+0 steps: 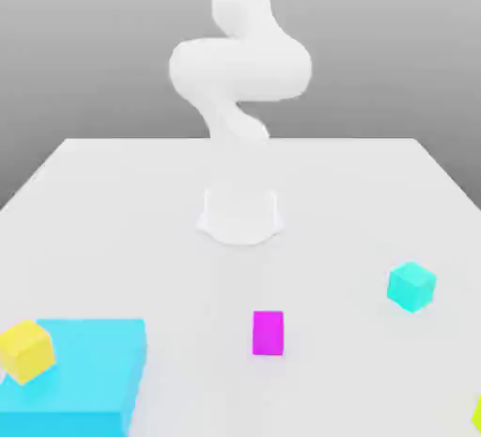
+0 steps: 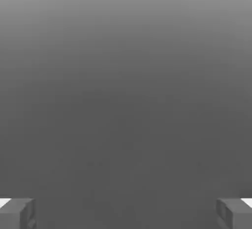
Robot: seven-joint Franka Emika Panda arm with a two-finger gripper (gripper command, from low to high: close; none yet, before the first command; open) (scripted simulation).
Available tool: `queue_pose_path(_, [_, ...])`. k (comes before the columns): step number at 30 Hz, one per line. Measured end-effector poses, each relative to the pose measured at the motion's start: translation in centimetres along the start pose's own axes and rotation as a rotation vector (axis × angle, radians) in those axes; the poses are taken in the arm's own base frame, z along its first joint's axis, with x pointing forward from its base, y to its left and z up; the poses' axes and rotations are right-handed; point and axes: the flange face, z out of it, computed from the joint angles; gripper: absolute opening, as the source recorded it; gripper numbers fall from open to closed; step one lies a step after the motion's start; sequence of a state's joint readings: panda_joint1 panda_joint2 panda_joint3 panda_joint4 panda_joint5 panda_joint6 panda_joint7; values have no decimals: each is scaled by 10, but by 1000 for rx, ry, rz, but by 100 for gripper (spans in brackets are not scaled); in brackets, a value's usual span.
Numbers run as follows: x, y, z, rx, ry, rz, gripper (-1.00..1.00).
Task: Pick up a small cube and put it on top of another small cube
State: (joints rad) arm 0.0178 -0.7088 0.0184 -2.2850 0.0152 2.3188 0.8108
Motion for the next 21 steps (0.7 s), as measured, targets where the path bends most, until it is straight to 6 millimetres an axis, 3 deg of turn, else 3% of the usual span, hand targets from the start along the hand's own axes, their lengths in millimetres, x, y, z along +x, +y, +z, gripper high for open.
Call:
queue_pose_path(5, [-24,-31,81,-56,-114,-24,0])
queue_pose_path(11, [-73,-59,175,-130,-237,-60,0])
queue_pose_path(16, [-130,-73,250,-199,-331,-97,0])
queue_pose_path(21, [-207,-78,317,-271,-421,-149,0])
